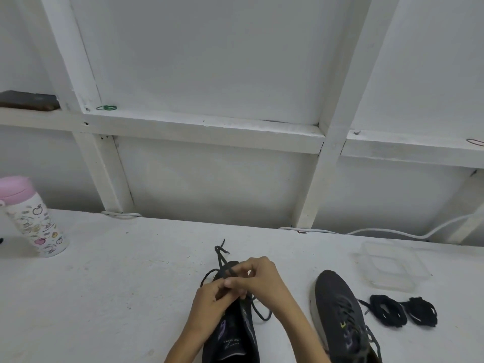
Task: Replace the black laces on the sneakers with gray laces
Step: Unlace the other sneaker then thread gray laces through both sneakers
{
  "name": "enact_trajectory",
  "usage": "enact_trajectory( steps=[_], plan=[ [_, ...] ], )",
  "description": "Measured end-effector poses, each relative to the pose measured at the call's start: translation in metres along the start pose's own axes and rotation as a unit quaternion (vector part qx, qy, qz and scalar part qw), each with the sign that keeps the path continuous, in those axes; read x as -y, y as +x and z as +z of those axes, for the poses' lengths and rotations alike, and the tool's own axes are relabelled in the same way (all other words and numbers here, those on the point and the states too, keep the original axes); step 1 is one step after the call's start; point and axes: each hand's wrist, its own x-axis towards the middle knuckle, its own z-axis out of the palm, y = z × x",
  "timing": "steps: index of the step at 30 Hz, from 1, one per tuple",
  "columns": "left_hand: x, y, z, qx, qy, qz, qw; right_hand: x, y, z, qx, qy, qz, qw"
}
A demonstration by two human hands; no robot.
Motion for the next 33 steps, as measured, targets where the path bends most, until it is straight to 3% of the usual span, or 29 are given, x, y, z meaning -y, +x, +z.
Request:
enact_trajectory(
  steps=[9,16,22,27,30,32,33],
  plan=[
    [-0.001,-0.002,0.002,-0.008,-0.008,-0.023,1.0,0.004,0.004,0.007,-0.054,-0.083,0.006,0.995],
    [0.001,-0.002,0.002,-0.01,0.046,-0.009,0.999,0.013,0.005,0.0,-0.044,0.092,-0.007,0.995],
    [-0.001,-0.006,0.004,0.002,-0.005,-0.015,1.0,0.067,0.022,-0.031,-0.11,0.254,-0.095,0.956],
    [-0.002,-0.005,-0.001,0.015,0.02,-0.002,1.0,0.084,0.047,-0.043,-0.129,0.291,-0.111,0.941],
    [-0.006,-0.002,-0.003,0.018,0.007,-0.003,1.0,0.058,0.056,-0.038,-0.123,0.2,-0.023,0.972],
    [-0.011,0.001,-0.004,0.015,-0.015,-0.001,1.0,0.038,0.049,-0.042,-0.078,-0.001,0.055,0.995],
    [-0.014,0.002,-0.005,0.015,-0.016,0.002,1.0,0.03,0.043,-0.043,-0.015,-0.092,0.091,0.992]
  ],
)
